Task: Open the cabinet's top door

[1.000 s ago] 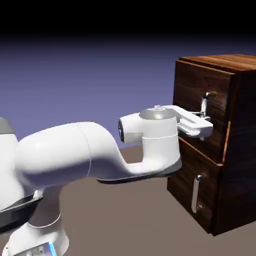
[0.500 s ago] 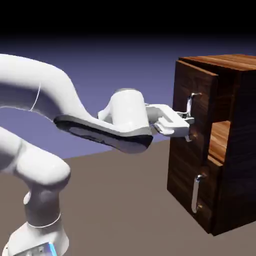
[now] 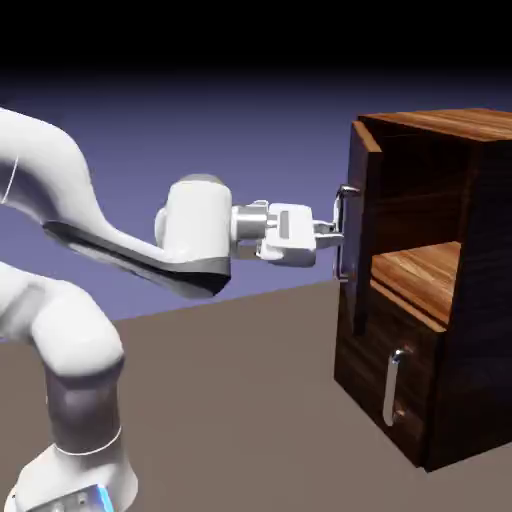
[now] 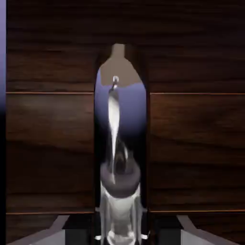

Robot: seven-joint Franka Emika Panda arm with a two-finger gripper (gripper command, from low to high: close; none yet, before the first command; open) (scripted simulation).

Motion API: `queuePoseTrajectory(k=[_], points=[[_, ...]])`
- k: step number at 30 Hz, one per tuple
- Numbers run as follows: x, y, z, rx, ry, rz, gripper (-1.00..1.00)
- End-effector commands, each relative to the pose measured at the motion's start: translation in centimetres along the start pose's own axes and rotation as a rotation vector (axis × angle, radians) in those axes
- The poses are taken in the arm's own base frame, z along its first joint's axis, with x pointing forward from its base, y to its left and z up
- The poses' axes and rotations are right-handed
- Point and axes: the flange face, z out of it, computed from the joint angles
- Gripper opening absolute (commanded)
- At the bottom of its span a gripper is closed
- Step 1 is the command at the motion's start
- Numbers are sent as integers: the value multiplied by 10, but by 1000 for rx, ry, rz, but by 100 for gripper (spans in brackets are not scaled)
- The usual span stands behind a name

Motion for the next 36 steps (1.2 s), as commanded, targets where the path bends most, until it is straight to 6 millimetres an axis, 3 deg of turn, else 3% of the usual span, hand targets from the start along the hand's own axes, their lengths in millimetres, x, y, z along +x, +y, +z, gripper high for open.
queuePoseTrajectory(k=[1,18,28,36], points=[[2,2,-5,12,-13,0,-100],[48,48,-77,257,-257,0,-100],[97,97,-117,460,-461,0,-100],[139,139,-133,614,-614,0,-100]])
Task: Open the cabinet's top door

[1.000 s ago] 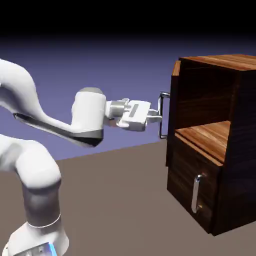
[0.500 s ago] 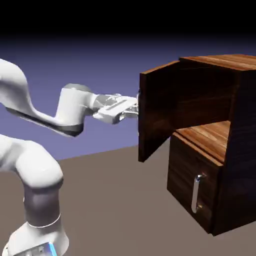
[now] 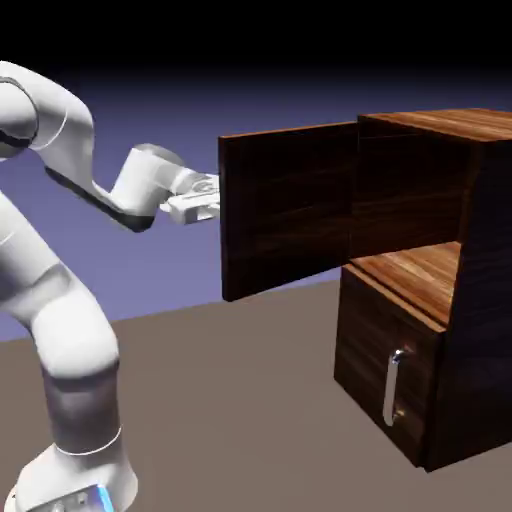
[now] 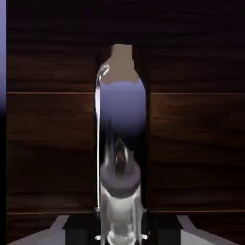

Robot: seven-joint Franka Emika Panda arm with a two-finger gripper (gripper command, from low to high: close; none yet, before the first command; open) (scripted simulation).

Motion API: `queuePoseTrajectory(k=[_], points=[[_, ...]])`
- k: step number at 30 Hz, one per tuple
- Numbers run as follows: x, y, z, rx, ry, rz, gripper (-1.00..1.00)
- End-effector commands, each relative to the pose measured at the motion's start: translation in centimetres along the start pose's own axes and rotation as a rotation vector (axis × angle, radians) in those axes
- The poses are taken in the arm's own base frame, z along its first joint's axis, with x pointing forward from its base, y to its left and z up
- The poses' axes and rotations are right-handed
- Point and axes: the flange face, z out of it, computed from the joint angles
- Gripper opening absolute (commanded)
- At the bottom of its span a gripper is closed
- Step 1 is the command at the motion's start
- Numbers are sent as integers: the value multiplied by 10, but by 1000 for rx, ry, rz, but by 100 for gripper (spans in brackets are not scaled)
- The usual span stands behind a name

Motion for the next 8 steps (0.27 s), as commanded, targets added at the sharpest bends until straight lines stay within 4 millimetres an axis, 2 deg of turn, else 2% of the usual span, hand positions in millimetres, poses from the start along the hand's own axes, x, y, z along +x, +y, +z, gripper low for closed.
queuePoseTrajectory(k=[1,7,8], points=[[3,2,-6,15,-16,0,-100],[14,14,-29,89,-89,0,-100],[14,14,-29,89,-89,0,100]])
